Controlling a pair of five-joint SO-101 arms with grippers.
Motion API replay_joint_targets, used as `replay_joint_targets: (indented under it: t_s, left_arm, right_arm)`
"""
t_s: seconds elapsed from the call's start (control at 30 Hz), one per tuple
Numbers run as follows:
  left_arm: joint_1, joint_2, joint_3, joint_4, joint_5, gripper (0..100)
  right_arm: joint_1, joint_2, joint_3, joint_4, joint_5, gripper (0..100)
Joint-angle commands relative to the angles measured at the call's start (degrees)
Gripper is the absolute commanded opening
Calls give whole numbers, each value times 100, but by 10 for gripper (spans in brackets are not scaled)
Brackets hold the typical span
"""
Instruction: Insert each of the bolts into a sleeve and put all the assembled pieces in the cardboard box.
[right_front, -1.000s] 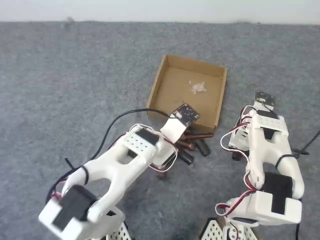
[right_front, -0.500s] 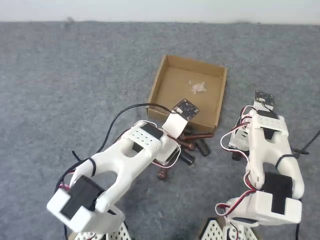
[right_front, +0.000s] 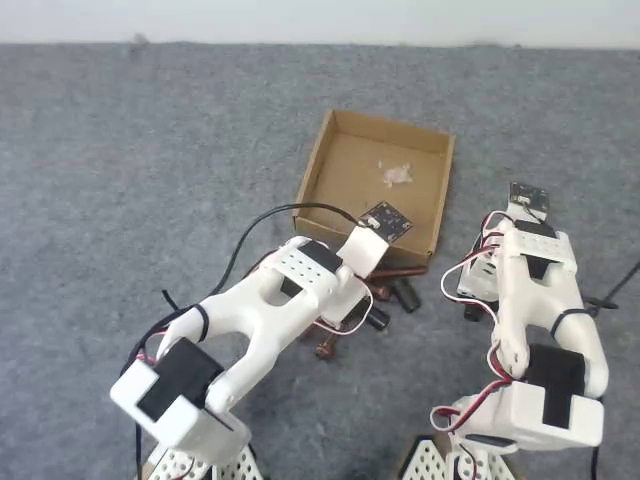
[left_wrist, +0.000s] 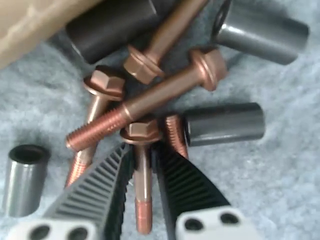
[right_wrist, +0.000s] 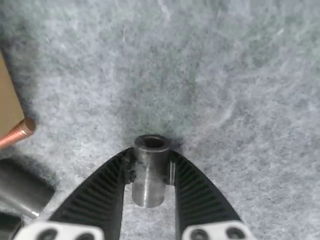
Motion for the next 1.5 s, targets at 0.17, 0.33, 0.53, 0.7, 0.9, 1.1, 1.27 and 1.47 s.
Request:
replay_joint_targets:
  t_s: [0.17, 0.33, 0.53, 0.7, 0.9, 1.1, 1.27, 1.47]
  left_arm:
    - [35, -536, -57, 501, -9, 11]
    - [-114, -1600, 673, 35, -9, 11]
    - [-765, -2620, 1024, -9, 35, 11]
    - [-1081, -3007, 1130, -9, 44, 11]
    - [-2048, -3112, 1130, -527, 791, 11]
    - [-2787, -3095, 1209, -1196, 1591, 11]
    - [-2954, -3095, 1516, -1829, 1952, 11]
    - [-3209, -3086, 1499, -1811, 2092, 11]
  right_arm:
    - [-48, -40, -281, -40, 79, 6]
    - [-48, -40, -281, -48, 79, 6]
    - [-57, -40, -281, -40, 79, 6]
    - [-57, -40, -281, -40, 79, 6]
    - [-57, -40, -281, -22, 79, 6]
    - [-57, -40, -281, -22, 79, 6]
    - [-57, -40, -273, -13, 79, 6]
    - [-48, -40, -273, -4, 79, 6]
